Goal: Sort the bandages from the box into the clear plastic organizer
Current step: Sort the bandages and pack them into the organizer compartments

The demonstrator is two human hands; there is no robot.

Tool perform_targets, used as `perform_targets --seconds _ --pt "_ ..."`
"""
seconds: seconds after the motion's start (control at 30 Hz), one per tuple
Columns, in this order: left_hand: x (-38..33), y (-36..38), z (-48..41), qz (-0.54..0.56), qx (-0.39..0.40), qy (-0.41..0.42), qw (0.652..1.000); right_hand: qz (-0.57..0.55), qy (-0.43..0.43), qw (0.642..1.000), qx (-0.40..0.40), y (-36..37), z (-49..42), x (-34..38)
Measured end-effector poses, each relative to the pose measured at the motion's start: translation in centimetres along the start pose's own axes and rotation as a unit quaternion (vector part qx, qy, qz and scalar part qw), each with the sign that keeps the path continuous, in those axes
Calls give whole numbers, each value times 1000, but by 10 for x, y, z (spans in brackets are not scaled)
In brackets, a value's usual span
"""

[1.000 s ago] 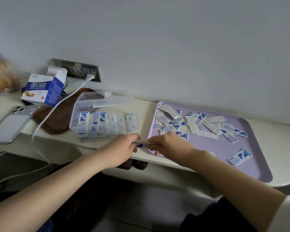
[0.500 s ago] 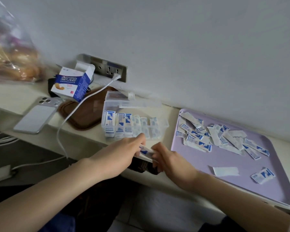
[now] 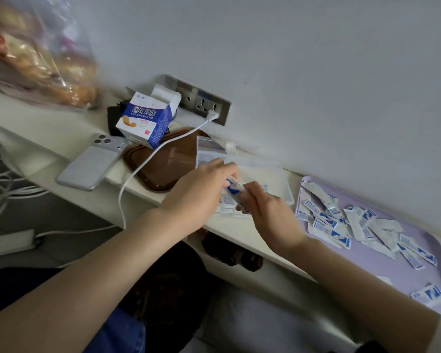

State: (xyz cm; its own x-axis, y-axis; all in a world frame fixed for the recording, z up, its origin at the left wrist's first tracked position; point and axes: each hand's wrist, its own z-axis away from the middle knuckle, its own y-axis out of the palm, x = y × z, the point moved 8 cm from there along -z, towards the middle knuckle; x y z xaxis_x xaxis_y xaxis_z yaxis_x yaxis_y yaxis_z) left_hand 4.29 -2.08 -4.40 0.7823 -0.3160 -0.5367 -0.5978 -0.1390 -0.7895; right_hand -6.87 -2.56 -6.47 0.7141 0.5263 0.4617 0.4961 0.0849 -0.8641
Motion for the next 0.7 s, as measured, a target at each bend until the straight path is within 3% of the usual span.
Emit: perform_targets --seconds 0.1,0.2,0.37,0.47,0.6,0.7 --pt "6 -9 -3 9 -37 -10 999 15 -9 1000 -7 -2 -17 10" --pt "9 -13 -6 36 -52 -14 998 3 -42 997 -70 -13 -27 16" --pt "9 -11 -9 30 -68 -12 997 93 -96 986 -95 -27 -38 26" --pt "8 -13 -9 21 -95 -18 995 104 -3 992 -71 -39 -49 -1" --pt "11 12 -11 -138 3 -18 990 47 155 984 -69 -48 -62 -53" --pt "17 23 -8 -159 45 -25 986 25 224 973 -36 -36 -68 -80"
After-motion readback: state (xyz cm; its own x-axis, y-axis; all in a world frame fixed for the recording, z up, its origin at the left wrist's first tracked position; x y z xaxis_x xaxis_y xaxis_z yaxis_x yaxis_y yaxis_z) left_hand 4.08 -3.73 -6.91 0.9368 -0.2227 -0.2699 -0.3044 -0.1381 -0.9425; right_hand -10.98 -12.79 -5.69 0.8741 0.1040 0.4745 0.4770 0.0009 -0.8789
